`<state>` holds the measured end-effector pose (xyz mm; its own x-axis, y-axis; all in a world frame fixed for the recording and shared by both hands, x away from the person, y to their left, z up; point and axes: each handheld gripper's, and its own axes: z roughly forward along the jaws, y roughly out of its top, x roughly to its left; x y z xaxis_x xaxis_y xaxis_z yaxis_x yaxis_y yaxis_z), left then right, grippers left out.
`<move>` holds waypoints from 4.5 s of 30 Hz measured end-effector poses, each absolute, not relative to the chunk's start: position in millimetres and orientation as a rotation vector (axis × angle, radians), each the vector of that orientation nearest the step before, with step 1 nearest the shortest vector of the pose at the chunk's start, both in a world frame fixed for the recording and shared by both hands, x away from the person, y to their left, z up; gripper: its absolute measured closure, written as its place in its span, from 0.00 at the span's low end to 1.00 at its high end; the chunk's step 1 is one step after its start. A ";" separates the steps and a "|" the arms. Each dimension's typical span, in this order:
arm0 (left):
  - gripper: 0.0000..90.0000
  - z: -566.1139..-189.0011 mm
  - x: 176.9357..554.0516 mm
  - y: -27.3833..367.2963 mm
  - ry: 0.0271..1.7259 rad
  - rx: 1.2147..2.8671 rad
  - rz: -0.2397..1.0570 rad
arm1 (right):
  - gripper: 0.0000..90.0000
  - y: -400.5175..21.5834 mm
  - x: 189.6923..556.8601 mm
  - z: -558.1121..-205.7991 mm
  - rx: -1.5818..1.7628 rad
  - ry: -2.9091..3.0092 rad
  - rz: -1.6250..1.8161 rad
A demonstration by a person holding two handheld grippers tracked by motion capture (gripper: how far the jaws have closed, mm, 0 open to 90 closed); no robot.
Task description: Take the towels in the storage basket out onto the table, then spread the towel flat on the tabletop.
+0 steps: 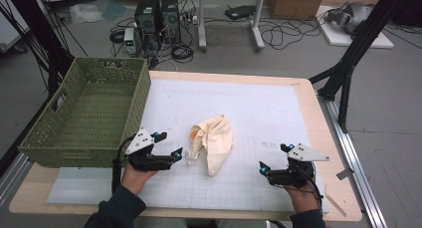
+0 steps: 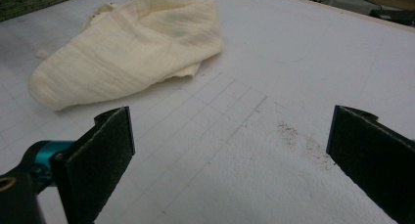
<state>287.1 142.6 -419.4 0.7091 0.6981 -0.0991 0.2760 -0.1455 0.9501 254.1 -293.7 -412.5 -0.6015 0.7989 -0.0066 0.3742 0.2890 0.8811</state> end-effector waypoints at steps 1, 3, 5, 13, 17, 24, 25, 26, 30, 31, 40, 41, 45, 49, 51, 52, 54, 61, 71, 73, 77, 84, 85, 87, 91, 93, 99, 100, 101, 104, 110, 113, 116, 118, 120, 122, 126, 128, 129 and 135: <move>0.21 -419.3 287.1 142.8 0.781 1.725 0.445 | 0.03 -293.8 254.1 -412.5 1.047 2.112 1.260; 0.21 -419.3 287.3 143.5 0.784 1.726 0.447 | 0.03 -294.4 253.7 -412.2 1.048 2.111 1.266; 0.21 -419.8 288.1 143.7 0.784 1.727 0.446 | 0.03 -295.2 253.2 -412.0 1.054 2.102 1.274; 0.21 -420.2 288.7 145.2 0.788 1.716 0.448 | 0.03 -292.3 254.8 -411.7 1.051 2.108 1.276; 0.22 -419.6 288.9 145.5 0.780 1.699 0.451 | 0.03 -288.9 254.9 -411.1 1.037 2.116 1.280; 0.22 -421.1 288.5 143.4 0.786 1.711 0.449 | 0.03 -273.7 255.2 -412.5 1.013 2.174 1.286; 0.22 -421.6 288.0 143.7 0.788 1.715 0.455 | 0.03 -271.0 255.7 -412.5 1.004 2.176 1.290; 0.22 -421.9 287.2 144.4 0.792 1.716 0.455 | 0.03 -268.2 255.6 -412.1 1.003 2.179 1.293; 0.24 -421.1 285.2 147.9 0.799 1.686 0.470 | 0.03 -254.6 259.0 -412.3 0.946 2.212 1.272; 0.24 -420.7 285.2 148.4 0.796 1.686 0.474 | 0.03 -250.2 260.4 -412.7 0.944 2.222 1.274; 0.26 -421.1 286.7 152.3 0.805 1.678 0.478 | 0.06 -208.3 274.9 -412.1 0.893 2.263 1.301; 0.26 -421.1 286.7 152.3 0.805 1.679 0.478 | 0.06 -208.3 274.9 -412.1 0.893 2.263 1.301; 0.26 -421.8 287.0 151.4 0.800 1.687 0.473 | 0.14 -187.8 280.6 -413.1 0.866 2.282 1.320; 0.26 -423.2 287.8 151.4 0.807 1.690 0.468 | 0.22 -168.1 287.9 -409.9 0.828 2.281 1.304; 0.26 -424.1 288.9 152.1 0.815 1.688 0.466 | 0.27 -158.7 293.6 -409.8 0.818 2.311 1.301; 0.26 -424.3 289.2 152.7 0.817 1.690 0.463 | 0.29 -154.5 295.5 -410.2 0.814 2.325 1.300; 0.26 -425.3 290.1 153.6 0.827 1.690 0.459 | 0.34 -146.7 298.3 -411.4 0.807 2.350 1.280; 0.29 -427.3 290.7 153.4 0.834 1.697 0.453 | 0.67 -138.6 307.9 -420.9 0.873 2.396 1.138; 0.30 -429.9 292.1 151.6 0.841 1.713 0.439 | 0.89 -168.3 299.4 -408.7 0.916 2.372 1.168; 0.31 -430.5 292.3 150.7 0.843 1.720 0.436 | 0.90 -177.6 297.0 -406.2 0.938 2.366 1.182; 0.31 -431.5 292.5 149.1 0.845 1.725 0.434 | 0.91 -193.8 287.0 -398.9 0.943 2.347 1.208; 0.34 -430.7 292.6 149.8 0.850 1.725 0.431 | 0.91 -235.9 272.1 -399.2 1.024 2.296 1.143; 0.34 -430.8 292.7 149.4 0.851 1.724 0.432 | 0.90 -242.4 270.5 -400.1 1.038 2.286 1.133; 0.34 -431.0 293.0 148.7 0.849 1.730 0.440 | 0.87 -253.7 268.2 -403.0 1.052 2.279 1.088; 0.33 -431.0 292.8 147.2 0.842 1.732 0.448 | 0.60 -270.6 262.8 -405.4 1.071 2.242 1.068; 0.33 -431.3 293.0 146.9 0.842 1.732 0.443 | 0.46 -276.2 258.0 -401.7 1.074 2.188 1.161; 0.33 -431.5 293.6 144.6 0.833 1.735 0.443 | 0.37 -269.7 257.7 -388.1 0.989 2.139 1.244; 0.33 -431.4 293.7 144.4 0.832 1.734 0.442 | 0.36 -265.4 259.9 -386.1 0.984 2.145 1.249; 0.33 -431.5 293.9 144.1 0.831 1.732 0.439 | 0.35 -260.9 263.1 -384.3 0.964 2.148 1.248; 0.34 -431.3 294.0 144.0 0.826 1.728 0.436 | 0.34 -243.2 276.2 -379.1 0.910 2.165 1.255; 0.34 -430.6 294.2 146.5 0.826 1.719 0.439 | 0.41 -202.1 310.7 -380.3 0.831 2.274 1.173; 0.33 -430.8 293.7 147.1 0.828 1.719 0.439 | 0.50 -188.1 328.4 -388.1 0.843 2.320 1.069; 0.34 -431.0 292.8 147.5 0.825 1.722 0.438 | 0.59 -182.7 343.1 -394.5 0.877 2.333 0.988; 0.34 -430.9 292.4 147.8 0.825 1.722 0.440 | 0.72 -183.0 351.4 -399.9 0.881 2.363 0.952; 0.34 -430.8 292.2 148.0 0.825 1.721 0.439 | 0.84 -184.8 355.9 -404.6 0.898 2.401 0.928; 0.34 -431.0 292.4 148.2 0.826 1.723 0.439 | 0.91 -187.0 355.0 -402.6 0.896 2.389 0.945; 0.34 -431.6 293.2 147.5 0.827 1.728 0.435 | 0.96 -199.9 352.6 -393.0 0.920 2.298 1.000; 0.34 -431.5 292.9 146.8 0.826 1.726 0.436 | 0.96 -212.1 354.8 -390.6 0.979 2.250 0.995; 0.34 -431.4 292.9 146.7 0.823 1.727 0.436 | 0.96 -218.1 356.1 -389.9 1.007 2.228 0.990; 0.34 -432.1 292.7 146.0 0.827 1.738 0.439 | 0.95 -245.3 364.8 -393.7 1.146 2.155 0.953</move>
<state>292.7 146.0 -432.1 0.6866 0.7182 -0.1126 0.3092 -0.1484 0.9393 364.8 -245.3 -393.7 -0.5100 0.8527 -0.1128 0.4902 0.3959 0.7765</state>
